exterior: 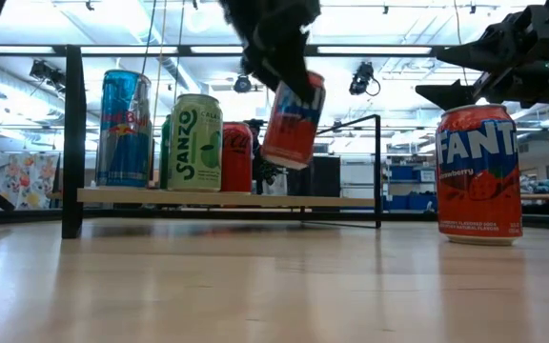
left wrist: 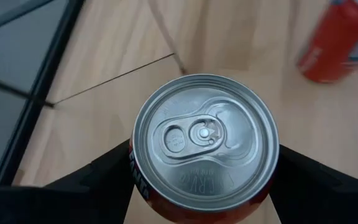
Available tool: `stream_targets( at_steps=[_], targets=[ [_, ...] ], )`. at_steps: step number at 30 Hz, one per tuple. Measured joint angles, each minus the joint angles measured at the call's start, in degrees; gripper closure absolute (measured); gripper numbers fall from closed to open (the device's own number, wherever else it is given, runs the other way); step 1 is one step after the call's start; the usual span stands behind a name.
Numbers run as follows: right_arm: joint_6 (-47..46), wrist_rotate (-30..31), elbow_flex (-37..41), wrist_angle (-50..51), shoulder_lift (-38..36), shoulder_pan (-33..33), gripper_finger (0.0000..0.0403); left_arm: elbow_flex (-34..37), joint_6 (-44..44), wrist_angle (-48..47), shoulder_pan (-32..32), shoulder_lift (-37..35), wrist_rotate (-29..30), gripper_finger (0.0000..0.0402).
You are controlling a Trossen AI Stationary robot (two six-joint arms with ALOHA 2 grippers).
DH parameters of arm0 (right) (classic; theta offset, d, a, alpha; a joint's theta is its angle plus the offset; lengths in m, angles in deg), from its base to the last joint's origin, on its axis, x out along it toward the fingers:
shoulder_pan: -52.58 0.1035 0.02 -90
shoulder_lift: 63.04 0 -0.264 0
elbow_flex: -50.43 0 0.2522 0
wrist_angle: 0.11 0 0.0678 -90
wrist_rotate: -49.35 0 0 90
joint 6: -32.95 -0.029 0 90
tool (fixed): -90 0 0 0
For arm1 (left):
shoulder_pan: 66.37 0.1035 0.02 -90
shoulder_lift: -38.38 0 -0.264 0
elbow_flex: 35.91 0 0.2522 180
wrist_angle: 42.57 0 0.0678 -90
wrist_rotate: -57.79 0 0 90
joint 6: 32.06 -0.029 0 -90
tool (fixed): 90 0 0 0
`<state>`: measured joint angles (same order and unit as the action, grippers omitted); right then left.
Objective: Place canned beverage on shelf
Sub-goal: Put the orange soda can onto the shelf
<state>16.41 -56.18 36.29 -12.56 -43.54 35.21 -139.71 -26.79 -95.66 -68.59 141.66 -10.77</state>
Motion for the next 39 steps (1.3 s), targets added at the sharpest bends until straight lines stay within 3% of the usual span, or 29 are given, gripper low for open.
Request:
stream_targets(
  at_steps=[8, 20, 28, 32, 39],
  targets=[
    [0.07, 0.53, 0.0, -0.09, 0.01, 0.02, 0.0069, 12.92, 4.6, 7.76, 1.93, -6.76, 3.45, 0.0099],
    [0.18, 1.35, 0.0, 0.07, 0.22, 0.61, 0.0069, 14.73, 8.95, 10.69, 3.11, -7.81, 3.94, 0.0099],
    [7.65, 12.83, -2.29, 0.38, 3.25, 8.56, 0.0069, 14.62, 9.44, 13.22, 2.54, -9.08, 3.77, 0.0099],
    [11.62, 20.69, -4.68, 0.48, 8.91, 13.74, 0.0069, 14.62, 9.3, 13.06, 2.61, -9.15, 3.94, 0.0099],
    [15.33, 28.54, -9.67, -5.14, 22.44, 18.91, 0.0069, 14.62, 7.79, 12.91, 2.22, -9.15, 4.24, 0.0099]
  ],
)
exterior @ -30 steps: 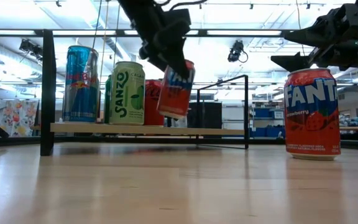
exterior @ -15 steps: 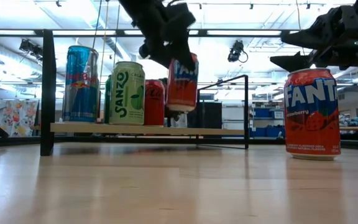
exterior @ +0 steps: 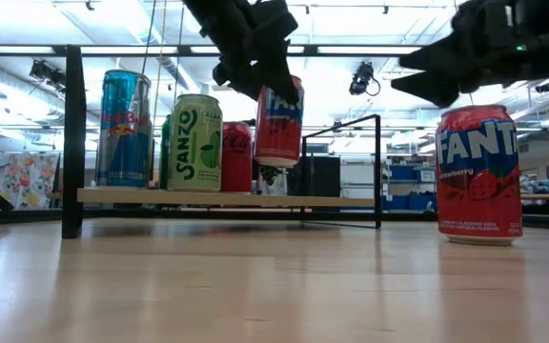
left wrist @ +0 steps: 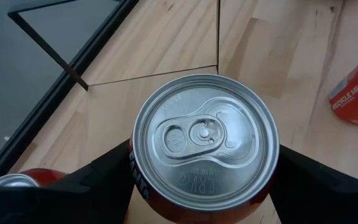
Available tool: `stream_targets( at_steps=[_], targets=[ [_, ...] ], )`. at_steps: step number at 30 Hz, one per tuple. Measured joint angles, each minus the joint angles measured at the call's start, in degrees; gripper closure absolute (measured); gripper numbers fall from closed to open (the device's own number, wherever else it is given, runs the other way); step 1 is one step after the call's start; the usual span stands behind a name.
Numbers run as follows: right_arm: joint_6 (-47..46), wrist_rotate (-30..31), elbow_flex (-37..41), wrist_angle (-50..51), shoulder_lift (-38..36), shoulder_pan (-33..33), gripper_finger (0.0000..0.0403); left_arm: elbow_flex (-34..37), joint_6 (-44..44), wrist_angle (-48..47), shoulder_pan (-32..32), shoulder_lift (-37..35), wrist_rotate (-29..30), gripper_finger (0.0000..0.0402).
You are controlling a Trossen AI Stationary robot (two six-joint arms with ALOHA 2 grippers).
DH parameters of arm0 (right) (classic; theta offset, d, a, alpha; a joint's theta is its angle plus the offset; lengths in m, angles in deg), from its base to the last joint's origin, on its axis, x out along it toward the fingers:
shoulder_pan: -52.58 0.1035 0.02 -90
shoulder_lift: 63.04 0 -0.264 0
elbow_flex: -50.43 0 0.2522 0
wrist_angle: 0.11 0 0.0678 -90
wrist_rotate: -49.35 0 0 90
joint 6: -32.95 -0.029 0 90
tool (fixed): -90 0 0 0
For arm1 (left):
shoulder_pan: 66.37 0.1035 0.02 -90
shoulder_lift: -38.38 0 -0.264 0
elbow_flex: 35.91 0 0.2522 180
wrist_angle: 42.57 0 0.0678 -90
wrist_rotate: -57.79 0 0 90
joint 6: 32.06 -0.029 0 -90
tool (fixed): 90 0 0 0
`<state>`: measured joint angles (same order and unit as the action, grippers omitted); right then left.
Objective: Place canned beverage on shelf
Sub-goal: Put the orange soda can onto the shelf
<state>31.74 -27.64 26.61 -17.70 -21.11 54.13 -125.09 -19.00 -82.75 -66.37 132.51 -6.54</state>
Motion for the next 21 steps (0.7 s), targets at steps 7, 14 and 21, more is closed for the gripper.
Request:
stream_targets(
  at_steps=[7, 14, 21],
  targets=[
    [1.62, 6.31, -8.17, 0.03, 14.34, 3.02, 0.0069, 0.0, -0.16, 0.67, -0.55, -0.01, 0.25, 0.0099],
    [2.42, 10.03, -16.28, -0.01, 25.97, 4.06, 0.0069, 0.0, 1.25, 3.13, -0.73, -0.02, 0.26, 0.0099],
    [2.42, 16.01, -21.71, -1.01, 35.0, 4.06, 0.0069, -0.02, 1.12, 5.62, -1.23, -1.01, 0.68, 0.0099]
  ],
)
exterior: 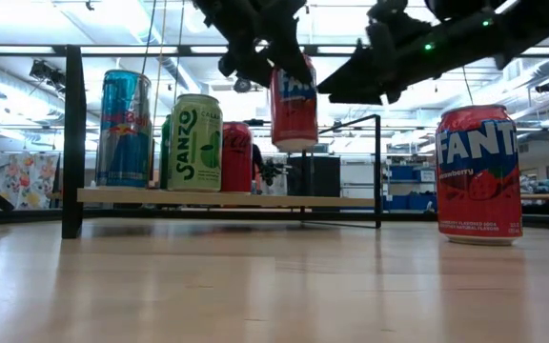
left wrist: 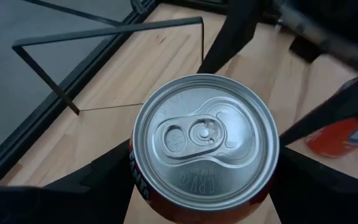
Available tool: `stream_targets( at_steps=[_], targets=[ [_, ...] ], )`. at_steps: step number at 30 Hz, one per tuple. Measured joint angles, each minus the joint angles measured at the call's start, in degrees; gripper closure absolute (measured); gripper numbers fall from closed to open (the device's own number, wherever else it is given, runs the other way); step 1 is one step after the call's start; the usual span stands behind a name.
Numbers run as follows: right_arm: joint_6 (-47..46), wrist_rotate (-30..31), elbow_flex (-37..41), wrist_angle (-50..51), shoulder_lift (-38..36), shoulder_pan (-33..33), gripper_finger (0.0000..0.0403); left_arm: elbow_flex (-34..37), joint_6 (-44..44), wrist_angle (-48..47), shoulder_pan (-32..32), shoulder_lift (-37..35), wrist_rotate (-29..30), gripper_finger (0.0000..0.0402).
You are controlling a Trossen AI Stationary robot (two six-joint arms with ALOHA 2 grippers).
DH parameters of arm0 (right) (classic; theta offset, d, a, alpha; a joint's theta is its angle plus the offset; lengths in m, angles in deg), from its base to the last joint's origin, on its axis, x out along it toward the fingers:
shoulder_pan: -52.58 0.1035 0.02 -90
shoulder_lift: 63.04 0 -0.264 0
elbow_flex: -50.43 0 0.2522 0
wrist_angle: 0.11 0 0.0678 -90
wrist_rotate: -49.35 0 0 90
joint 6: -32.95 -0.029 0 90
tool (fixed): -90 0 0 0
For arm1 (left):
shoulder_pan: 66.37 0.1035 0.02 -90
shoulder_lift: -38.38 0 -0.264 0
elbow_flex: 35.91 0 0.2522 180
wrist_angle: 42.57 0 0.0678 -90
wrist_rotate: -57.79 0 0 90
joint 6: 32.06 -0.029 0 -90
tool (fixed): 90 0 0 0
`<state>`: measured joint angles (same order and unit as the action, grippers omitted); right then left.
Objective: Place canned beverage on shelf
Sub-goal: Put the orange soda can onto the shelf
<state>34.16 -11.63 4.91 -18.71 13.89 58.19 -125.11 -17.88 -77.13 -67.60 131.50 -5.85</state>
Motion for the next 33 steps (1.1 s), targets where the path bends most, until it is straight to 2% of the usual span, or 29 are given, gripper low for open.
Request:
stream_targets(
  at_steps=[5, 9, 14, 21, 27, 33],
  targets=[
    [2.3, -0.33, -2.0, -4.83, 5.62, -0.07, 0.0068, -0.01, -0.3, -0.01, -0.28, -1.45, 0.99, 0.0099],
    [5.54, -0.39, -2.21, -12.48, 9.6, -0.09, 0.0062, -0.04, -0.4, -0.46, -0.69, -2.46, 1.29, 0.0099],
    [6.08, -1.0, -2.2, -17.01, 12.42, -0.4, 0.0052, -0.07, -0.33, -1.23, -1.62, -2.9, 1.06, 0.0099],
    [5.49, -9.75, -2.98, -17.93, 13.09, -2.33, 0.0055, -0.07, -0.34, -4.37, -2.58, -2.64, 0.49, 0.0099],
    [1.56, -20.43, -3.3, -21.11, 15.16, -5.62, 0.0055, -0.07, -1.28, -4.25, -3.56, -2.64, -1.55, 0.0099],
    [2.07, -21.4, -6.99, -20.71, 19.74, -5.7, 0.0055, -0.07, -1.78, -4.24, -3.82, -2.57, -1.79, 0.0099]
  ],
)
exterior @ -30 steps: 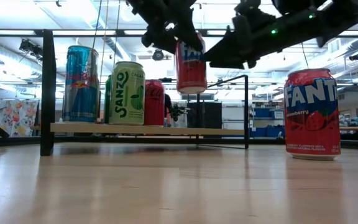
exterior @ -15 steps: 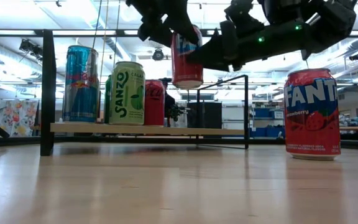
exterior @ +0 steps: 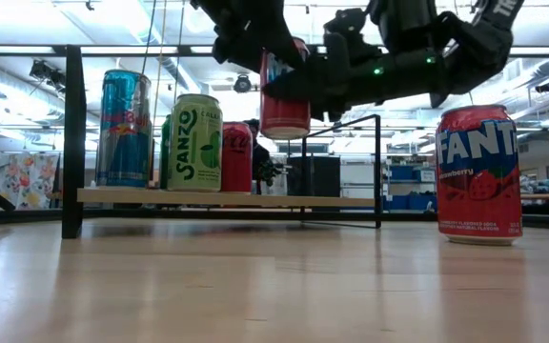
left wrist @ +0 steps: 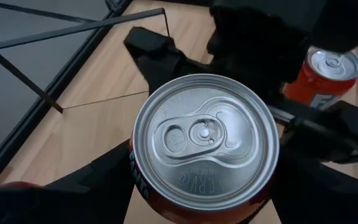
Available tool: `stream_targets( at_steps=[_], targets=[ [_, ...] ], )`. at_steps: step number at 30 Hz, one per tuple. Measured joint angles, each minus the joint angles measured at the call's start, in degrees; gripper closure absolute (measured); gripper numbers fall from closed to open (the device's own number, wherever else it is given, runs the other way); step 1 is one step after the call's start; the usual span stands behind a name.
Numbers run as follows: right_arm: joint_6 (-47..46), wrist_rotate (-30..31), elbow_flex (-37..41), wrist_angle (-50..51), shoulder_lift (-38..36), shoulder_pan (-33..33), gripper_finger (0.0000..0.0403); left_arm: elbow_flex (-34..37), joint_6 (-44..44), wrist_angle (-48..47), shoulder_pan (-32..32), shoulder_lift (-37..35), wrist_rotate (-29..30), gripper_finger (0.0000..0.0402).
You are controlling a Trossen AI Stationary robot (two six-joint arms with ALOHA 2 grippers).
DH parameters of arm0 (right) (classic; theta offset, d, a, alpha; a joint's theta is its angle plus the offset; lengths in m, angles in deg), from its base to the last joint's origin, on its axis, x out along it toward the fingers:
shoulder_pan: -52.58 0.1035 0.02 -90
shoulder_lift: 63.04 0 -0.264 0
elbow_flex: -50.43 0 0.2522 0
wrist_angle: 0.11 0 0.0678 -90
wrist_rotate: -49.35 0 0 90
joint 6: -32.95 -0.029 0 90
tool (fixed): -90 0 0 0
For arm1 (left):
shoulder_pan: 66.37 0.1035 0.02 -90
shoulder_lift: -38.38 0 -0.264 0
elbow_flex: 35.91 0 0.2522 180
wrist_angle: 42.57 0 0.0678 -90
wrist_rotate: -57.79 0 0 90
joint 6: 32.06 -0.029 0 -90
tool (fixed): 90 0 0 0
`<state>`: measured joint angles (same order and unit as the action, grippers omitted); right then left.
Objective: Place canned beverage on shelf
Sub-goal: Put the orange soda can onto the shelf
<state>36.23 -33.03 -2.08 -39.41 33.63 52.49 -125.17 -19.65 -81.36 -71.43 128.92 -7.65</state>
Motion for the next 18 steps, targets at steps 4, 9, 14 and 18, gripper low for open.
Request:
stream_targets(
  at_steps=[4, 9, 14, 18],
  targets=[
    [0.12, -0.26, -1.5, 1.39, 0.93, 0.08, 0.0058, 0.0, 0.02, -1.61, -0.11, 0.0, -0.18, 0.0099],
    [-0.07, -0.44, -1.76, 3.37, 0.12, 0.08, 0.0081, 0.0, 0.34, -2.32, -0.37, 0.04, -0.25, 0.0099],
    [-0.28, -1.51, -1.76, 3.76, 0.12, 0.08, 0.0088, -0.01, 1.48, -2.83, -0.37, 0.04, -0.24, 0.0099],
    [-1.26, -1.92, -1.76, 3.86, 0.12, -0.05, 0.0086, -0.03, 1.88, -3.03, -0.39, 0.19, -0.56, 0.0098]
  ],
)
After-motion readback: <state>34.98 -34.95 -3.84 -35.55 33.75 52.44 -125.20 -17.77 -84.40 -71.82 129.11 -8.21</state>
